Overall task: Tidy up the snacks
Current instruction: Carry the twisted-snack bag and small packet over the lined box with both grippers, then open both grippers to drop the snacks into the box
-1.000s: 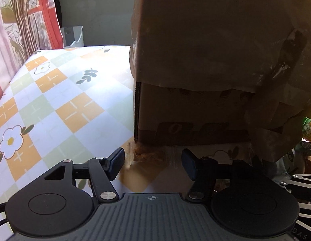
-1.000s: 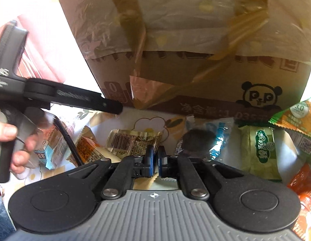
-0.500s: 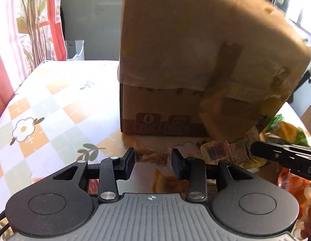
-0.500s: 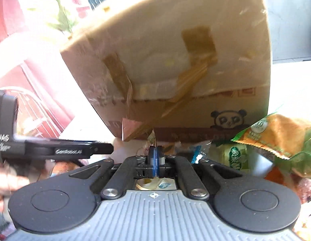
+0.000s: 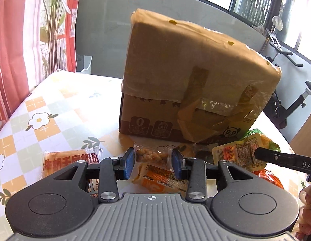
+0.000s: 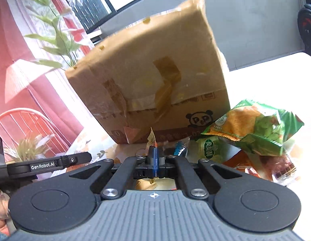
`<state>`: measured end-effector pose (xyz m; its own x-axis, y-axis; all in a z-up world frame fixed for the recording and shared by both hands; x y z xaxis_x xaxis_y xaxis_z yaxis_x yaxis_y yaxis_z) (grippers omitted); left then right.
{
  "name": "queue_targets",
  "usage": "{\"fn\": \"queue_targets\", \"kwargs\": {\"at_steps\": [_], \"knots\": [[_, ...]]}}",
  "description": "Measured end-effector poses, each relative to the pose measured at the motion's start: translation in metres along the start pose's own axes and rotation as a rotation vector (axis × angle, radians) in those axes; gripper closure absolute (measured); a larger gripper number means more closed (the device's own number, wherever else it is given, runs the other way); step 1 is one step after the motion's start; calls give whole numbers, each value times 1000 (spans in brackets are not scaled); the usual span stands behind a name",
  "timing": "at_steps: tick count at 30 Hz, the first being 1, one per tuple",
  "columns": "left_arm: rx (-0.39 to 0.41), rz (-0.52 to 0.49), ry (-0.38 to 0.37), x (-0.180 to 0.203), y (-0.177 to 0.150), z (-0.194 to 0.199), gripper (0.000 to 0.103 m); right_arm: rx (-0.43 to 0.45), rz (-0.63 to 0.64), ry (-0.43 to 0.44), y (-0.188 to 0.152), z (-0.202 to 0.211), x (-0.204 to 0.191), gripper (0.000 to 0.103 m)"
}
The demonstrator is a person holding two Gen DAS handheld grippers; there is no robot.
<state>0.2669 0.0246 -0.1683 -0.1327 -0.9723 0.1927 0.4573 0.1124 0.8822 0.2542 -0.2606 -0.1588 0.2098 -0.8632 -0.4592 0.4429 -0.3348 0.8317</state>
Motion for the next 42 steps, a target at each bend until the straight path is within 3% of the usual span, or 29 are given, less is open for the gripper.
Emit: {"fn": "queue_targets", "kwargs": {"at_steps": [8, 15, 22, 28, 32, 38, 42], "knots": [[109, -43, 16, 1, 28, 22, 62, 89, 38, 25, 28, 12, -20, 103], [219, -89, 2, 8, 74, 37, 62, 201, 51, 75, 65, 29, -35, 103], [293, -113, -27, 23, 113, 32, 61, 355, 55, 84, 118, 45, -40, 103], [347, -105, -63, 33, 154, 17, 61, 479, 113, 45, 158, 32, -39, 103], [351, -148, -60, 45, 174, -9, 61, 476, 137, -9, 166, 1, -31, 103], [290, -128, -76, 54, 184, -67, 60, 390, 134, -74, 159, -47, -14, 102], [231, -104, -94, 54, 177, -89, 46, 348, 114, -87, 149, -55, -4, 97]]}}
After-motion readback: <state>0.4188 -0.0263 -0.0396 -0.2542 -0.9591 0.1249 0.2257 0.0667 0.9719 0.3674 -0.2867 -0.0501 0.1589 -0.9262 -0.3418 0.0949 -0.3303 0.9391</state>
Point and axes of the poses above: each gripper's, at about its wrist camera, not at the fingertips, and z roughly against the way its jaws point, x to its right, y to its top, the point moved 5 cm from there along -z, roughly the way its jaws point, and after that the axes turned 14 degrees about x, right-handed, at the moved point
